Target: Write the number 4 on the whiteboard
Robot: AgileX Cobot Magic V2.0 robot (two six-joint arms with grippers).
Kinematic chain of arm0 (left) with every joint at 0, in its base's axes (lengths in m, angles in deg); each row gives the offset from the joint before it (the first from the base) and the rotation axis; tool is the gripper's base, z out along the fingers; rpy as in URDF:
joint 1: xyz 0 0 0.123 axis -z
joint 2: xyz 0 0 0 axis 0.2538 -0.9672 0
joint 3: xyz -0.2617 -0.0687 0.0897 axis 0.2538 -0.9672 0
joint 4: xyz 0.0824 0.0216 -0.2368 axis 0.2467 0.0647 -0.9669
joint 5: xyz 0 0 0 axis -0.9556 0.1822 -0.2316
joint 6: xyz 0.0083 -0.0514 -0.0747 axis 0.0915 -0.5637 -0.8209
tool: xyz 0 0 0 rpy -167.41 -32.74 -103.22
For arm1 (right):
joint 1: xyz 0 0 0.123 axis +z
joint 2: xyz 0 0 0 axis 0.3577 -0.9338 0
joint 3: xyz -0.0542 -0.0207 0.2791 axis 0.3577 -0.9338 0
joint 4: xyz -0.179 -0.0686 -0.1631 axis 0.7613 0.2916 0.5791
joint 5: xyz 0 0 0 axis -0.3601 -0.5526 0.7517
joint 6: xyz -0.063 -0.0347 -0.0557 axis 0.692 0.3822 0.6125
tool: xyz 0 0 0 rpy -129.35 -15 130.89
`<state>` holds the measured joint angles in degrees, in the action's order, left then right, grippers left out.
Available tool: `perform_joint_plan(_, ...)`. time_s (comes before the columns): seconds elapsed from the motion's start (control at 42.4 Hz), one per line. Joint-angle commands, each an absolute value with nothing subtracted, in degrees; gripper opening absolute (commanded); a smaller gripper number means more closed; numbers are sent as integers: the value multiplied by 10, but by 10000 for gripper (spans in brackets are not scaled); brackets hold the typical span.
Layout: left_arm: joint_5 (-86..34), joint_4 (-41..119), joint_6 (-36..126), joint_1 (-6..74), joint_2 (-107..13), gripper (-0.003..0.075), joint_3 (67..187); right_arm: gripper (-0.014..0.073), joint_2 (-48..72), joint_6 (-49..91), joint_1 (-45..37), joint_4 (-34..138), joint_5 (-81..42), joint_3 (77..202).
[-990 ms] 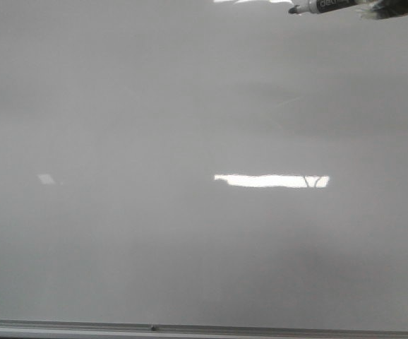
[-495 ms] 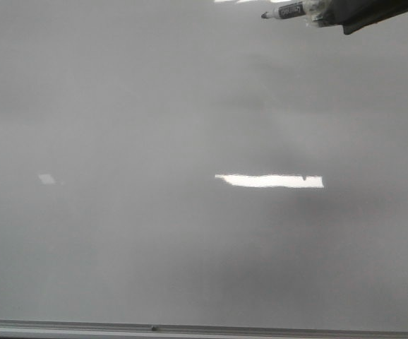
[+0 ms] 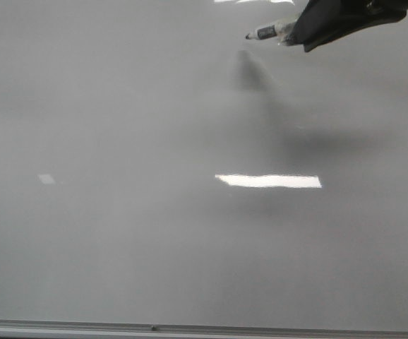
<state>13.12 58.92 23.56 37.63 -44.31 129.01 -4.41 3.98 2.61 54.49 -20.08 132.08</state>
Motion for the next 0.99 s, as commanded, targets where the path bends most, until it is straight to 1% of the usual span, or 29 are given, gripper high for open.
perform_joint_plan(0.0,91,580,230,374,-440,461,1303,-52,-54,46,24,558,-179,1343)
perform_joint_plan(0.118,90,580,230,374,-440,461,1303,-52,-72,51,44,562,-213,1343)
perform_joint_plan(0.259,90,580,230,374,-440,461,1303,-52,-81,65,58,569,-215,1343)
perform_joint_plan(0.377,90,580,230,374,-440,461,1303,-52,-73,65,39,569,-223,1343)
perform_joint_plan(0.566,91,580,230,374,-440,461,1303,-52,-40,65,-17,583,-299,1343)
perform_joint_plan(0.684,91,580,230,374,-440,461,1303,-52,-27,69,-27,593,-330,1343)
perform_joint_plan(0.825,91,580,230,374,-440,461,1303,-52,-2,70,-9,591,-317,1344)
perform_joint_plan(0.967,88,580,230,374,-440,461,1303,-52,10,70,16,591,-262,1344)
